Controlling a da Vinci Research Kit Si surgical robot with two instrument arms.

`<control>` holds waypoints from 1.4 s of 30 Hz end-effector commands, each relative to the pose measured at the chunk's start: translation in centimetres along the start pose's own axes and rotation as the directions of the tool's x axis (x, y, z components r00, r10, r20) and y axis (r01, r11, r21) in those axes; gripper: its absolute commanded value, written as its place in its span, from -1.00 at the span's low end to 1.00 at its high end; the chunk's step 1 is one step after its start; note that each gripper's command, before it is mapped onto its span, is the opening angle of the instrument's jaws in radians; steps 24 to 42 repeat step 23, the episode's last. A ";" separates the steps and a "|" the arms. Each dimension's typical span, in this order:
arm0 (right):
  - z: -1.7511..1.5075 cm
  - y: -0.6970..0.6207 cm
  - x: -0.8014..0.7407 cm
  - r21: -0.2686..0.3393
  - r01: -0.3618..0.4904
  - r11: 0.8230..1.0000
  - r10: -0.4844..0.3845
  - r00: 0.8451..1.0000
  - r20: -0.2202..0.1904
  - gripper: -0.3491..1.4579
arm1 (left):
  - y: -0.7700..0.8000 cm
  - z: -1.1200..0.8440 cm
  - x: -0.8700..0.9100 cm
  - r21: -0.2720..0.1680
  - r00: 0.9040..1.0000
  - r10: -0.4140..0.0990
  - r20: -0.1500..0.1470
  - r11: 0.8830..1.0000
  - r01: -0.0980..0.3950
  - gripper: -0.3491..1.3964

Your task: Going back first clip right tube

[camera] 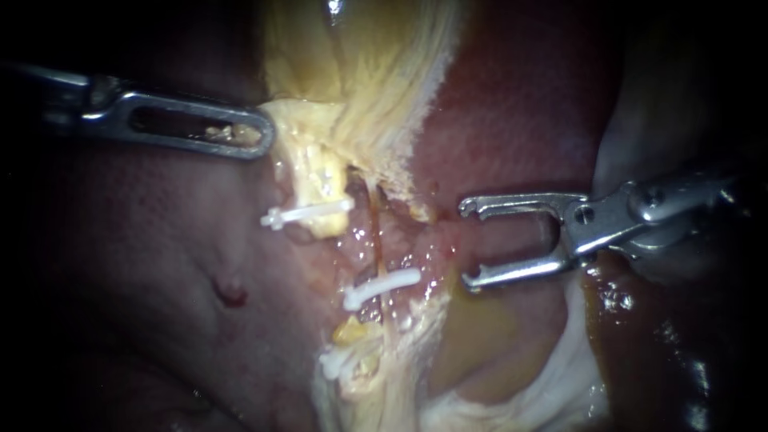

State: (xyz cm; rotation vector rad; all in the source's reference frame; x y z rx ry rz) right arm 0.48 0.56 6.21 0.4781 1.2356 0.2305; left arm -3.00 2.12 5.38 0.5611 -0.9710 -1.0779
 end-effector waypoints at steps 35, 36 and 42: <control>-0.01 -0.01 0.04 0.001 -0.001 1.000 0.001 1.000 0.000 -0.06 | 0.15 0.79 0.27 0.034 0.999 0.016 -0.050 0.999 -0.014 -1.00; -0.01 -0.01 0.04 0.001 -0.001 1.000 0.001 1.000 0.000 -0.06 | 0.15 0.79 0.27 0.034 0.999 0.016 -0.050 0.999 -0.014 -1.00; -0.01 -0.01 0.04 0.001 -0.001 1.000 0.001 1.000 0.000 -0.06 | 0.15 0.79 0.27 0.034 0.999 0.016 -0.050 0.999 -0.014 -1.00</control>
